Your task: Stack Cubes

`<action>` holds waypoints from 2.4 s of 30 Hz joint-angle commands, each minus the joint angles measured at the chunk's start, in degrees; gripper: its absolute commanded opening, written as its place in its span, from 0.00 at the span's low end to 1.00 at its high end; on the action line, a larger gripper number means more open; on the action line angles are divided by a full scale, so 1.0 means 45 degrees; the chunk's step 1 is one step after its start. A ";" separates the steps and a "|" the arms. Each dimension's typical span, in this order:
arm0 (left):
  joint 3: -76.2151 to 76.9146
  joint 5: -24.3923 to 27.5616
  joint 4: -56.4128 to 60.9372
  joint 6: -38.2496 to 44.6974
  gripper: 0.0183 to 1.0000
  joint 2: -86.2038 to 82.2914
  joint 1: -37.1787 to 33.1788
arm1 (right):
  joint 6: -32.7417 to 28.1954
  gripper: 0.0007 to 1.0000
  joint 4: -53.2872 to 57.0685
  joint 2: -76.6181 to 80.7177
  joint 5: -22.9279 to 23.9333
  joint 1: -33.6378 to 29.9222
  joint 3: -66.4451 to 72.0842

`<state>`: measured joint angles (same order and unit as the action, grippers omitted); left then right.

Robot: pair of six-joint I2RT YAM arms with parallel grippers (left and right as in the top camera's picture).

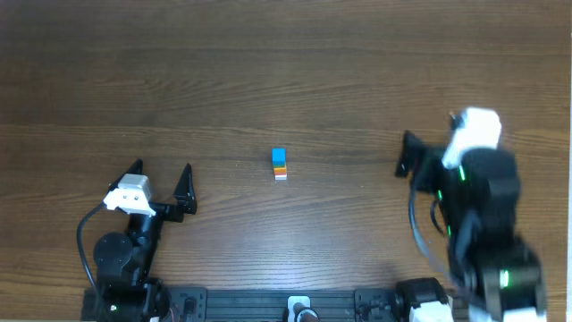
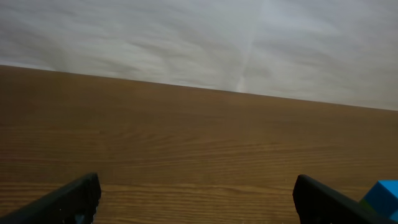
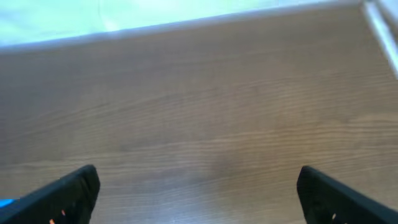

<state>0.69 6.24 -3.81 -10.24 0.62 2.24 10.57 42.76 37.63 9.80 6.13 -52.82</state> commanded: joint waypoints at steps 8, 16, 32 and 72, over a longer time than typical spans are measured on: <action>-0.0083 -0.0015 0.0000 0.0185 1.00 -0.0102 0.0024 | 0.0160 0.99 -0.4707 -0.6645 -0.1472 -0.0214 0.6232; -0.0083 -0.0015 0.0000 0.0185 1.00 -0.0102 0.0024 | 0.0578 0.99 -0.6057 -0.8291 -0.1685 -0.0180 0.9272; -0.0083 -0.0015 -0.0005 0.0185 1.00 -0.0102 0.0024 | -0.2118 0.99 -0.8519 -0.8291 -0.0670 -0.0189 1.1589; -0.0083 -0.0015 0.0000 0.0185 1.00 -0.0102 0.0024 | -0.3128 0.99 -0.8558 -0.8286 -0.0729 -0.0180 1.1604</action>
<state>0.69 6.22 -3.81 -10.24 0.62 2.24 -3.22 4.45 0.91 6.00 5.56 -1.17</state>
